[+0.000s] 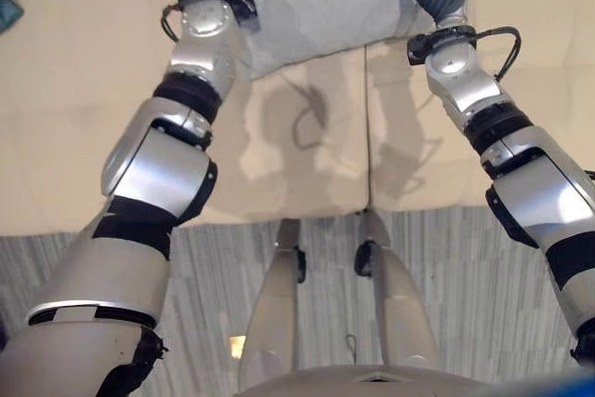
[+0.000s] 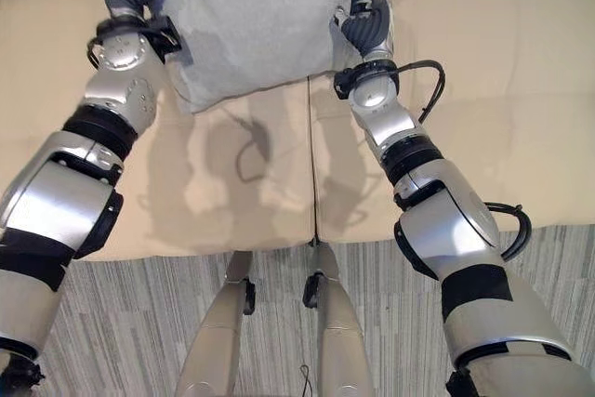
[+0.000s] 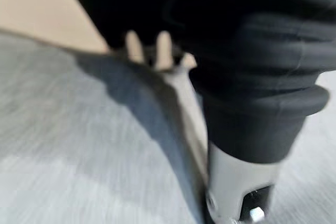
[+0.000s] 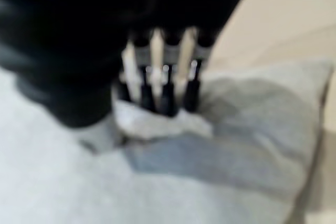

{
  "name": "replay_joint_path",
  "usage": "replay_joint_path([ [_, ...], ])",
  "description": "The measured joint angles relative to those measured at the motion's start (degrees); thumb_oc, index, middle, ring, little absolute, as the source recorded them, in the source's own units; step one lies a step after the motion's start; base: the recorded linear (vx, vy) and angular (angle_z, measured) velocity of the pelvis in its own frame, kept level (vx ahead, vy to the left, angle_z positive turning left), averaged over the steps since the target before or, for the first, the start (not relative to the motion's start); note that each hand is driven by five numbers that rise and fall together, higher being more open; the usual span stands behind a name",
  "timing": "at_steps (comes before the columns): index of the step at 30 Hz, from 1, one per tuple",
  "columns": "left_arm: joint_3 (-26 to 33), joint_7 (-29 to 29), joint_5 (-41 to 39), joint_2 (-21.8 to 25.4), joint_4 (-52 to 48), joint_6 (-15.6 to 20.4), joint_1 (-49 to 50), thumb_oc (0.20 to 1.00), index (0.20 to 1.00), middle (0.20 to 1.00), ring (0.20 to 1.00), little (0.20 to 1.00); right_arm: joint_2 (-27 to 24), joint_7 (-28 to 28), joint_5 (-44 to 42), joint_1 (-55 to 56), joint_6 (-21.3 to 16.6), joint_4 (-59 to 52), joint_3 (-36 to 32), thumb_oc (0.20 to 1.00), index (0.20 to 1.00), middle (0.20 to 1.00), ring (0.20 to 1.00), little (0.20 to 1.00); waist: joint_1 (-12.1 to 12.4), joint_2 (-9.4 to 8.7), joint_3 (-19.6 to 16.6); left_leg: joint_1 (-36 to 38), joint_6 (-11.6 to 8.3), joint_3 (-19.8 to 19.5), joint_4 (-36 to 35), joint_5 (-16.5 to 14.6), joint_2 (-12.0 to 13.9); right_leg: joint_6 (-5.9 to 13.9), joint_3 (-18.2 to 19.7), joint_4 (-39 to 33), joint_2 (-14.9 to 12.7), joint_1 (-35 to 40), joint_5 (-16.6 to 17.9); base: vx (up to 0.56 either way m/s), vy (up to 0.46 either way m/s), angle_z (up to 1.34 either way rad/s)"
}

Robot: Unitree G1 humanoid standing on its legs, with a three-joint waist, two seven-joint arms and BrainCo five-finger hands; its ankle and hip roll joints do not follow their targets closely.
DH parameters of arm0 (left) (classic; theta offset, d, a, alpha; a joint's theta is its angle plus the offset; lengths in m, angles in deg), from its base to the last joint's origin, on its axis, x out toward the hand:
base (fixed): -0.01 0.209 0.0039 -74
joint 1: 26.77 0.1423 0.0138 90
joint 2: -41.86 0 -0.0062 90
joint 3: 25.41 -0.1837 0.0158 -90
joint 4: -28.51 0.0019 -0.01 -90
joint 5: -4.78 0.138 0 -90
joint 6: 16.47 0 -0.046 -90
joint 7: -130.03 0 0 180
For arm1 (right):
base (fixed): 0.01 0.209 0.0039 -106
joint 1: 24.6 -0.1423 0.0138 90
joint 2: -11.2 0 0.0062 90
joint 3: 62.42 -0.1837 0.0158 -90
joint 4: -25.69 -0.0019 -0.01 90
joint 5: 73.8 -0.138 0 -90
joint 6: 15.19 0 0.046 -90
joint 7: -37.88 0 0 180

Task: Pick up all the scattered cushions and arrange them neatly on the sofa.

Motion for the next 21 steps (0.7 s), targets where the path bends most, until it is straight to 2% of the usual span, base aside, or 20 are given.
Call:
replay_joint_path([
  [14,1.33,0.18,2.76,0.87,-0.63,-0.11,2.12,1.000,1.000,1.000,1.000,1.000,-2.21,-0.68,2.55,0.03,0.75,-0.59,0.12,1.000,1.000,1.000,1.000,1.000,0.23,0.41,0.24,1.20,-0.19,-0.22,0.06,0.15,0.00,-0.03,-0.25,0.07,-0.03,1.38,0.02,0.00,0.000,0.00],
  [18,4.26,1.23,4.18,2.73,-7.48,0.03,9.89,1.000,1.000,1.000,1.000,1.000,-7.55,-1.02,5.78,0.85,1.21,-5.18,-0.02,1.000,1.000,1.000,1.000,1.000,0.43,1.26,0.82,4.30,-0.19,-0.29,-0.04,0.15,-0.08,-0.02,-0.50,0.14,-0.12,4.41,0.03,-0.02,0.006,0.00],
  [21,7.83,1.28,4.44,2.77,-14.04,1.41,17.95,1.000,1.000,1.000,1.000,1.000,-10.68,-1.19,5.80,4.47,1.06,-7.92,-3.27,1.000,1.000,1.000,1.000,1.000,0.29,1.60,1.13,8.30,-0.19,-1.19,-0.06,0.13,0.17,0.64,-1.29,0.80,-0.04,8.38,-0.59,-0.07,-0.002,0.06],
])
